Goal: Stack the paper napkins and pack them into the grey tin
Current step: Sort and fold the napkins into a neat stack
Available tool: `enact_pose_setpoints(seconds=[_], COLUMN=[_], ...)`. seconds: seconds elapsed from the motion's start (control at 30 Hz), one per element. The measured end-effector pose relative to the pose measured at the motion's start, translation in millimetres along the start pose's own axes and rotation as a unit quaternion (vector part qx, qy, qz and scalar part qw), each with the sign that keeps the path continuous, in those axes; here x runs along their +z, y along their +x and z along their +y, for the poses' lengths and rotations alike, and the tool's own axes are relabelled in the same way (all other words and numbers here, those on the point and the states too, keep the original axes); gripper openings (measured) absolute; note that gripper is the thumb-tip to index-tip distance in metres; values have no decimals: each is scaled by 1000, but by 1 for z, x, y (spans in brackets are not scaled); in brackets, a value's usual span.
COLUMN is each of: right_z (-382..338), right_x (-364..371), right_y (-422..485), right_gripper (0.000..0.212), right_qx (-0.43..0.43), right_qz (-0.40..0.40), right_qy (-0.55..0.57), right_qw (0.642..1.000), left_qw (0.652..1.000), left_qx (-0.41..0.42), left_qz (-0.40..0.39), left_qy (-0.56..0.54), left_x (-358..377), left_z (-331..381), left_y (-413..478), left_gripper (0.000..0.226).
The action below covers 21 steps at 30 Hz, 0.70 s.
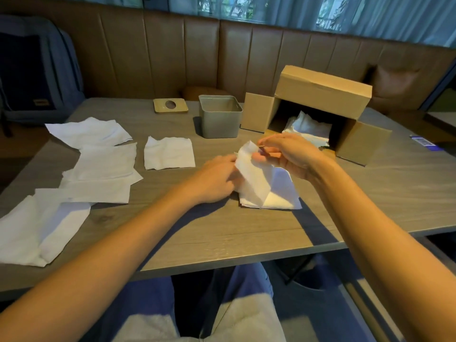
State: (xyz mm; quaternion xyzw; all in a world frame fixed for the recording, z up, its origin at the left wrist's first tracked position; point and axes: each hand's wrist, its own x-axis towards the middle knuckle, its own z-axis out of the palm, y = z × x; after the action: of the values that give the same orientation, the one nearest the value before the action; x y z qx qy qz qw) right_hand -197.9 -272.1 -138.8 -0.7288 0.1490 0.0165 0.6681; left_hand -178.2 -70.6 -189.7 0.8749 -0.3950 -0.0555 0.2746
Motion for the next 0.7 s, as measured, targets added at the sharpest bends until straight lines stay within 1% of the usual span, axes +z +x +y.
enact_pose_setpoints(seconds=[0.1,0.17,0.2,0.27,0.33,0.4,0.47,0.53,0.6,0.7], right_z=[7,11,13,18,22,23,23,24,27,29], right_x=[15,22,25,28,30,29,28,27,24,15], right_y=[6,8,10,15,19,21,21,23,23,24], right_gripper=[14,15,18,19,13,12,10,9,7,10], right_qx=[8,16,19,18,5,-14,-32,-53,-92,-168], right_qz=[-5,-18,-19,-7,20,48,71,77,66,61], right_qy=[12,-3,-11,-31,-52,-62,-62,-62,-136,-310], right_qw=[1000,1000,1000,999,998,997,995,994,984,934], left_qw=[989,972,963,961,972,978,979,981,982,987], left_qx=[-113,-163,-180,-184,-162,-149,-144,-138,-144,-135], left_qz=[62,97,100,81,54,36,22,17,30,33], left_qy=[-75,-142,-172,-187,-159,-144,-143,-135,-118,-86], left_x=[-23,-30,-31,-30,-27,-24,-21,-17,-15,-15], left_z=[-20,-31,-33,-34,-34,-31,-29,-28,-27,-32], left_y=[-9,-11,-11,-11,-9,-5,1,9,16,31], left_gripper=[32,34,33,32,38,41,40,38,38,43])
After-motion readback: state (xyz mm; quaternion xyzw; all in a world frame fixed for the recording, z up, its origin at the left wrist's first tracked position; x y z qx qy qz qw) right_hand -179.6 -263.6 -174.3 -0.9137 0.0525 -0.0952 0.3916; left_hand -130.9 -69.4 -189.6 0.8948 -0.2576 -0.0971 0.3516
